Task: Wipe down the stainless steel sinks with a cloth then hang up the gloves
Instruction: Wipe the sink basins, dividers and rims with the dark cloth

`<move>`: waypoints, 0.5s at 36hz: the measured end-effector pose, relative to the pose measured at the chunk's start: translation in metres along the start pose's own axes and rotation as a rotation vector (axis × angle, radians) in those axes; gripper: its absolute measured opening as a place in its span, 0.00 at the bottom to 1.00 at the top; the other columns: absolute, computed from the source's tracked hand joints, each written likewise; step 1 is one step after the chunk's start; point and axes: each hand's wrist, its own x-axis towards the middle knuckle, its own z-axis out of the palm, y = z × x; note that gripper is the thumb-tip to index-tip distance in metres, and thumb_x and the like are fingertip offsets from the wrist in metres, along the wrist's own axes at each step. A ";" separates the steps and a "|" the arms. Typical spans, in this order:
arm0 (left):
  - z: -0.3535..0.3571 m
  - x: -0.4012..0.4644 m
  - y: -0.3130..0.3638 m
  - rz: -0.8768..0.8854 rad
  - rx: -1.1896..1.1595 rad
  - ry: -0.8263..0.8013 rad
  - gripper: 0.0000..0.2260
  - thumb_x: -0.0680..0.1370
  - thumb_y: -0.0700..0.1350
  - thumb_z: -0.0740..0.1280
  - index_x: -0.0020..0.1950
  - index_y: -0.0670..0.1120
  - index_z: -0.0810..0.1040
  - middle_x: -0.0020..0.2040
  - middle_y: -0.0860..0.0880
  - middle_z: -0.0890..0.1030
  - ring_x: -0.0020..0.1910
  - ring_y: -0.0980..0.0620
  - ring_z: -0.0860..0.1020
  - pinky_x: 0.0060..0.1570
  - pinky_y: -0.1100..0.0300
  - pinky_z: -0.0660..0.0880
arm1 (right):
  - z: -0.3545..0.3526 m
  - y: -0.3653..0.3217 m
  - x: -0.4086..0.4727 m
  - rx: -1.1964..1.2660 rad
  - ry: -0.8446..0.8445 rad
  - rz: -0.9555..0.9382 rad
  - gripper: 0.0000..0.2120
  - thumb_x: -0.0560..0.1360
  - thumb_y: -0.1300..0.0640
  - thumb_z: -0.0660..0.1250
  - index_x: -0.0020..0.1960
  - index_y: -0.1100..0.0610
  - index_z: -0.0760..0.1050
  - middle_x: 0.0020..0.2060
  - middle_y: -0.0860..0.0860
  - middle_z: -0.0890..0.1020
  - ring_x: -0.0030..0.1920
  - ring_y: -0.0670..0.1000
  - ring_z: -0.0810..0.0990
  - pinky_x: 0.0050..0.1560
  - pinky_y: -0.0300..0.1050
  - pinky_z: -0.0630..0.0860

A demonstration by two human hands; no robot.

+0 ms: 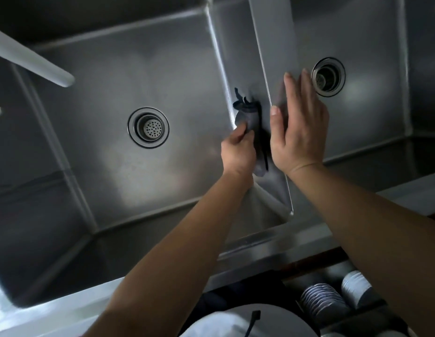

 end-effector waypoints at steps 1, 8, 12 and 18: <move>-0.002 -0.007 0.006 -0.003 -0.016 -0.036 0.13 0.79 0.37 0.64 0.62 0.44 0.82 0.52 0.45 0.84 0.51 0.48 0.81 0.60 0.49 0.77 | 0.000 0.000 0.000 -0.003 -0.006 0.004 0.27 0.81 0.48 0.53 0.78 0.56 0.61 0.78 0.59 0.60 0.77 0.56 0.61 0.71 0.58 0.62; -0.018 -0.040 0.048 -0.039 -0.045 -0.277 0.15 0.82 0.36 0.59 0.67 0.41 0.77 0.54 0.43 0.81 0.52 0.50 0.79 0.40 0.53 0.81 | -0.003 -0.001 0.002 -0.021 -0.052 0.020 0.27 0.82 0.46 0.50 0.79 0.54 0.58 0.79 0.57 0.57 0.76 0.55 0.61 0.71 0.58 0.62; -0.028 -0.046 0.055 -0.035 -0.040 -0.409 0.15 0.82 0.37 0.58 0.64 0.44 0.79 0.54 0.44 0.82 0.53 0.48 0.80 0.54 0.39 0.78 | -0.004 -0.001 0.001 -0.004 -0.066 0.007 0.28 0.82 0.44 0.49 0.79 0.53 0.57 0.79 0.57 0.56 0.76 0.56 0.61 0.71 0.60 0.62; -0.047 -0.049 0.058 -0.070 -0.059 -0.407 0.12 0.83 0.41 0.58 0.56 0.52 0.81 0.47 0.51 0.84 0.46 0.50 0.81 0.46 0.47 0.81 | -0.004 0.000 0.002 0.006 -0.086 0.007 0.29 0.81 0.41 0.50 0.78 0.53 0.58 0.79 0.57 0.57 0.76 0.57 0.61 0.70 0.62 0.62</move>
